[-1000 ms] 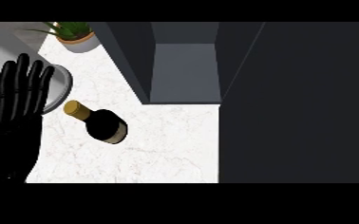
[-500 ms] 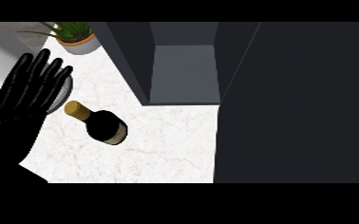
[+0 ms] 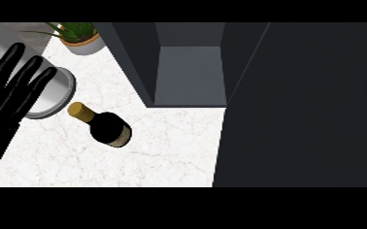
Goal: Pick up the wine, place it into the cabinet and close the cabinet
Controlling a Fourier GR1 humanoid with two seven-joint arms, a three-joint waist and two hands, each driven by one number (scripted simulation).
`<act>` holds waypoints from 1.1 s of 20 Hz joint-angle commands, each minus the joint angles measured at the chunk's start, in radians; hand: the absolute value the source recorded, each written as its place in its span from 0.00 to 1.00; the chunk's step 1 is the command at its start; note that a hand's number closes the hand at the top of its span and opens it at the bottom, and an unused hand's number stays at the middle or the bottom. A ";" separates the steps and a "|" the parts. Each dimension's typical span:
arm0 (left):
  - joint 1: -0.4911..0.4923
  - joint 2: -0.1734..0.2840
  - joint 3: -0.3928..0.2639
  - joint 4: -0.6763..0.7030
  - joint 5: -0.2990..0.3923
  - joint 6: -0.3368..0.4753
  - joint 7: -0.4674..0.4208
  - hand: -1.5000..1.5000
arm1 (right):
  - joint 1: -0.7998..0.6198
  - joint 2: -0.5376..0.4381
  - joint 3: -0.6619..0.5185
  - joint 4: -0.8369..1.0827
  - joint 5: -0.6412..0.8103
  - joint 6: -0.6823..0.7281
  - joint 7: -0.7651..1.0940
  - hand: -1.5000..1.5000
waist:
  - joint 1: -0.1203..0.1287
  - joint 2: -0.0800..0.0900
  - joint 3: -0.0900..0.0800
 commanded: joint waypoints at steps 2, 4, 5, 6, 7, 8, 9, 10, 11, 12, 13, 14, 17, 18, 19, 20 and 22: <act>-0.052 0.028 0.032 -0.058 0.046 0.093 0.123 0.00 | -0.035 -0.027 -0.013 -0.162 -0.010 -0.021 0.150 0.00 | 0.000 0.001 0.000; 0.064 -0.002 0.015 -0.105 0.045 0.031 0.091 0.00 | 0.027 -0.020 0.073 -0.199 0.055 -0.029 0.157 0.00 | 0.000 -0.001 0.000; 0.016 0.025 0.044 -0.099 0.062 0.060 0.121 0.00 | -0.011 -0.003 0.078 -0.237 0.070 -0.077 0.217 0.00 | -0.001 -0.002 -0.001; 0.023 0.048 0.088 -0.073 0.095 0.024 0.118 0.00 | -0.071 0.013 0.110 -0.192 0.100 -0.097 0.227 0.00 | 0.003 0.000 -0.001; 0.048 0.023 0.034 -0.165 0.051 0.090 0.164 0.00 | -0.094 0.006 0.105 -0.168 0.107 -0.101 0.243 0.00 | 0.004 -0.001 -0.001; 0.041 0.026 0.056 -0.133 0.056 0.061 0.138 0.00 | -0.094 0.011 0.129 -0.188 0.128 -0.121 0.264 0.00 | 0.002 -0.001 -0.001; 0.045 0.040 0.094 -0.065 0.087 0.003 0.106 0.00 | -0.066 -0.011 0.115 -0.246 0.095 -0.116 0.284 0.00 | -0.003 -0.001 -0.001; 0.049 0.018 0.043 -0.097 0.029 0.042 0.122 0.00 | -0.051 0.002 0.173 -0.214 0.148 -0.125 0.239 0.00 | -0.005 -0.001 -0.001; -0.020 0.002 0.017 -0.052 -0.006 0.088 0.117 0.00 | -0.007 -0.017 0.149 -0.233 0.105 -0.112 0.214 0.00 | -0.014 -0.001 0.000; 0.037 0.025 0.069 -0.072 0.042 0.033 0.120 0.00 | -0.155 0.006 0.093 -0.163 0.099 -0.152 0.295 0.00 | 0.002 0.001 -0.001; -0.033 0.067 0.103 -0.049 0.063 0.062 0.158 0.00 | -0.180 0.001 0.081 -0.163 0.095 -0.150 0.286 0.00 | 0.000 0.001 -0.001; -0.018 0.052 0.081 -0.047 0.057 0.065 0.163 0.00 | -0.101 0.004 0.177 -0.195 0.170 -0.166 0.272 0.00 | -0.006 -0.001 -0.001; 0.021 0.024 0.067 -0.039 0.008 0.052 0.126 0.00 | -0.072 -0.029 0.197 -0.276 0.163 -0.181 0.314 0.00 | -0.014 -0.004 -0.001; 0.019 0.005 0.047 0.041 -0.046 -0.003 0.054 0.00 | -0.121 -0.029 0.154 -0.177 0.153 -0.171 0.260 0.00 | -0.011 0.001 -0.001; 0.048 0.004 0.041 -0.036 -0.021 0.025 0.100 0.00 | -0.112 -0.024 0.226 -0.233 0.202 -0.202 0.310 0.00 | -0.008 -0.003 -0.001; 0.019 0.001 0.025 0.018 -0.040 0.010 0.084 0.00 | -0.115 -0.033 0.187 -0.178 0.165 -0.186 0.263 0.00 | -0.008 0.000 -0.001; -0.003 0.023 0.059 0.010 -0.003 0.026 0.119 0.00 | -0.135 -0.028 0.205 -0.170 0.194 -0.211 0.263 0.00 | -0.005 -0.001 -0.001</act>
